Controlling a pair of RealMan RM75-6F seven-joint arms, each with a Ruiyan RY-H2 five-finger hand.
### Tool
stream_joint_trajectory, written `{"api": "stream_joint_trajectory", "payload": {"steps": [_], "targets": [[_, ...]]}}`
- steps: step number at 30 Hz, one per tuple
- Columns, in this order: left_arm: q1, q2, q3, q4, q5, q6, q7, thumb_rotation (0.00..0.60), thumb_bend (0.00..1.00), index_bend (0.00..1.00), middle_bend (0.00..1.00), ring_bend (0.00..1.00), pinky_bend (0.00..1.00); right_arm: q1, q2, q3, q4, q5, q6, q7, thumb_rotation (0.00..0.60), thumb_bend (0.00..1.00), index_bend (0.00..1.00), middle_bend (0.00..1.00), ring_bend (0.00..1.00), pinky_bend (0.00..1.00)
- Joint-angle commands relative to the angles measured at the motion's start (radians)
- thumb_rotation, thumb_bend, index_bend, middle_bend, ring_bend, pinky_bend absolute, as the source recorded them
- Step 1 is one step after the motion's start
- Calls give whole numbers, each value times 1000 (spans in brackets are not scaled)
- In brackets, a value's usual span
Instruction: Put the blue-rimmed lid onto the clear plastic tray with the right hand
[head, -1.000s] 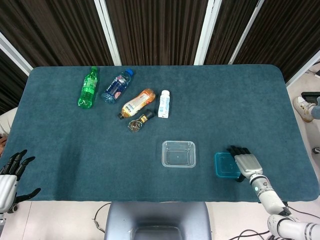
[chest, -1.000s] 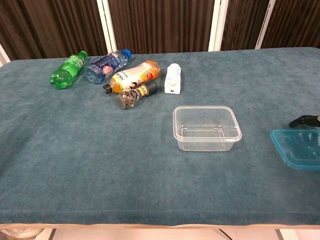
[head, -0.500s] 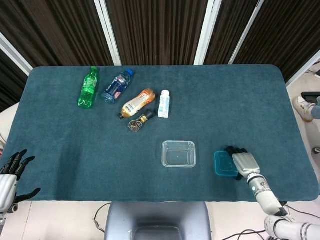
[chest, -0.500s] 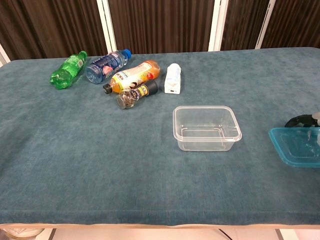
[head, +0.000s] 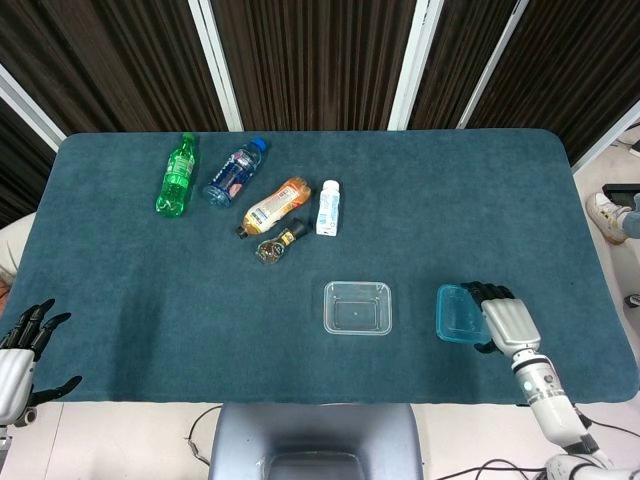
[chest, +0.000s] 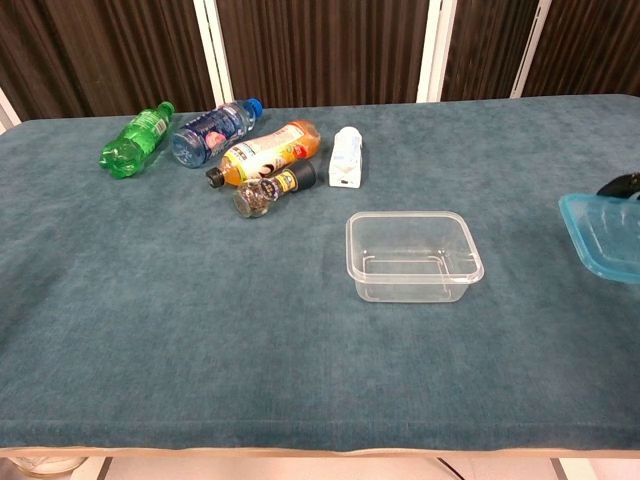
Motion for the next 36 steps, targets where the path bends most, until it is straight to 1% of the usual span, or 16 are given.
{"api": "stream_joint_trajectory", "payload": {"steps": [1,7,11,14,18,21,24,26,29,36], "targets": [[-1,0,1,-2,0,-3,2,600,445,193,36,0,244,-20,34,-2,-55,-94,48,64,600,363,581,621,704,732],[-1,0,1,-3,1,-2,6,600,444,193,36,0,244,8,23,29,-107,-146,53,62,600,363,571,621,682,719],[-1,0,1,-3,1,-2,3,600,444,192,36,0,244,41,-6,52,-140,-137,25,18,600,363,567,621,671,710],[-1,1,2,-3,2,-2,1,600,444,192,36,0,244,68,-41,73,-156,-104,3,-30,600,363,561,621,659,703],[-1,2,1,-2,2,-1,-3,600,444,192,36,0,244,109,-98,100,-169,-31,-32,-105,600,362,543,621,624,677],[0,3,1,-1,3,1,-7,600,444,192,36,0,245,131,-131,113,-177,20,-43,-155,600,361,513,619,588,648],[0,4,1,-1,3,1,-9,600,444,192,36,0,244,136,-140,117,-179,35,-42,-169,600,361,493,607,564,628],[0,4,1,-1,2,1,-11,600,444,192,36,0,244,142,-151,120,-184,48,-42,-183,600,359,467,584,537,604],[-1,7,1,1,3,-1,-19,600,445,192,36,0,245,158,-188,130,-200,96,-30,-234,600,358,425,540,493,565],[-3,7,4,3,10,-2,-21,600,445,192,37,0,244,191,-243,148,-203,175,-15,-289,600,357,375,472,415,502]]}}
